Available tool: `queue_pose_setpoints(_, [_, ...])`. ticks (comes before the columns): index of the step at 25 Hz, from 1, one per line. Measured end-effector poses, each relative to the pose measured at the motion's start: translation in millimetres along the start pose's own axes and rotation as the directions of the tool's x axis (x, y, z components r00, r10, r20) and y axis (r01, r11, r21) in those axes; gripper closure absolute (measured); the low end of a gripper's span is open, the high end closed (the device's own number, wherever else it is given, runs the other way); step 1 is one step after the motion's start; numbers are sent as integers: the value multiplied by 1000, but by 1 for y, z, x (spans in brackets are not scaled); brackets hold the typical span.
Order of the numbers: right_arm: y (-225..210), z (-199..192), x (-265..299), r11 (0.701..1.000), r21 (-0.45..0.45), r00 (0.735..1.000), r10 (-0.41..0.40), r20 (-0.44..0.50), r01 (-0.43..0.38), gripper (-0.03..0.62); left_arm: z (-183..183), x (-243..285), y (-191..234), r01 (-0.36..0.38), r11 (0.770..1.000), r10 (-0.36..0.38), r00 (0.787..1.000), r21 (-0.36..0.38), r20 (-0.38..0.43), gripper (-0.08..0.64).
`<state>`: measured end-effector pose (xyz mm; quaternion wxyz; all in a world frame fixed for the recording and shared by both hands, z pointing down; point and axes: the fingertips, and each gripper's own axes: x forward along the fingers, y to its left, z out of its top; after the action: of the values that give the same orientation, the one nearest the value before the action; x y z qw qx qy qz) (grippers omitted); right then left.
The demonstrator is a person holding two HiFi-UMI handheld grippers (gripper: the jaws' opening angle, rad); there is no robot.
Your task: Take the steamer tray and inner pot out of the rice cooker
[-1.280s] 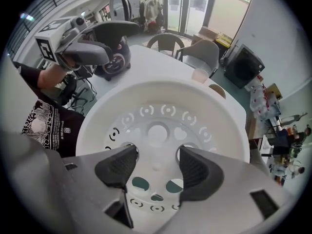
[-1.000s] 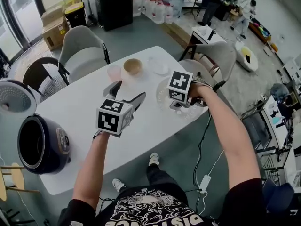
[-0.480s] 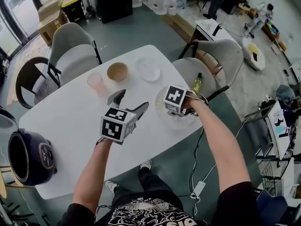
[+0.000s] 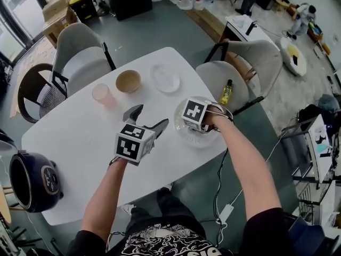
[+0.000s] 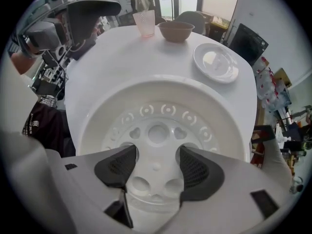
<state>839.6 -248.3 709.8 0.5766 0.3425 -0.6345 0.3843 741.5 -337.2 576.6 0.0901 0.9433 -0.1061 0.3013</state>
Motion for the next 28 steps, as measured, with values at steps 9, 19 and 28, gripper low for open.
queue_pose_setpoints(9, [2, -1, -4, 998, -34, 998, -54, -30, 52, 287, 10, -11, 10, -20, 1000, 20, 1000, 9, 6, 141])
queue_pose_setpoints(19, [10, 23, -51, 992, -24, 991, -121, 53, 123, 273, 22, -59, 28, -85, 996, 85, 995, 10, 46, 141])
queue_pose_setpoints(28, [66, 156, -188, 971, -55, 884, -189, 428, 234, 275, 37, -191, 92, -264, 962, 272, 950, -71, 154, 141])
